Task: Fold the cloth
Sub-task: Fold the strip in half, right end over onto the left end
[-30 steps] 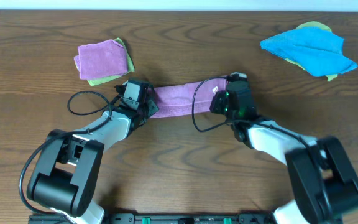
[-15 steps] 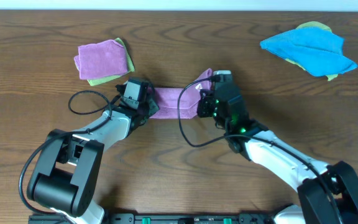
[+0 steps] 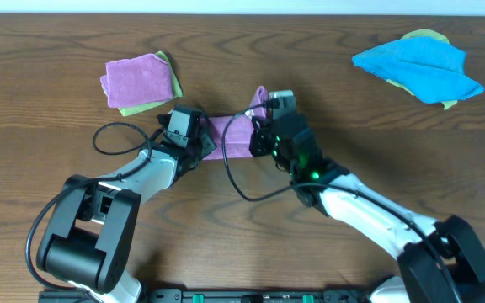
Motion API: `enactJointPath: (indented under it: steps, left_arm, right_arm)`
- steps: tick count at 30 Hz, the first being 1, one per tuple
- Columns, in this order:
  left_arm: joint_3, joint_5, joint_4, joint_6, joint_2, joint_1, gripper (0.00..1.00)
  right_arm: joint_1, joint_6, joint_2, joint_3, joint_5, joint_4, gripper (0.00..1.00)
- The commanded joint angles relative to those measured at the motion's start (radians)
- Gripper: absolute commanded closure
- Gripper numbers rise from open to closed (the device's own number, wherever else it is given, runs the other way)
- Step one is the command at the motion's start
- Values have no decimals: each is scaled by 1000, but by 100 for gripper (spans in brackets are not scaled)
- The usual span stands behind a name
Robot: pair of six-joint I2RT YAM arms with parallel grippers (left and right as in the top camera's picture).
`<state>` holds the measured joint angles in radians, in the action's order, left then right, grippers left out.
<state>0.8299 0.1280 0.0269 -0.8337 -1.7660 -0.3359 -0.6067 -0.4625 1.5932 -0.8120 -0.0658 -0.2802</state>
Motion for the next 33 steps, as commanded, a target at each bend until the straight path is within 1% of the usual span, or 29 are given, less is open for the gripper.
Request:
enactJointPath:
  steps: [1,3,11,18,24,26,29,33]
  left_arm:
    - [26,4,0,19,-14,2,94]
    - [26,4,0,19,-8,2,95]
    - [26,3,0,19,-4,2,94]
    - [26,4,0,19,-4,2,94]
    - [26,3,0,19,-4,2,94]
    - [26,4,-1,37,2,3,94]
    - [26,0,-15,93,34,3,94]
    - [29,-52,-76,147,102,3,94]
  right_arm:
    - [-10,7,50,-64,-5,34,99]
    - [-14,7,67,-95,10,68,99]
    - [-64,7,112,-135,18,67,99]
    - [-98,-16,168,-142,21,44,99]
    - [-108,-24,169,-143,37,-5,99]
    - [-110,-23,169,-144,40,-5,99]
    - [-110,-23,169,-144,40,5,99]
    - [-110,-23,169,-144,40,7,99]
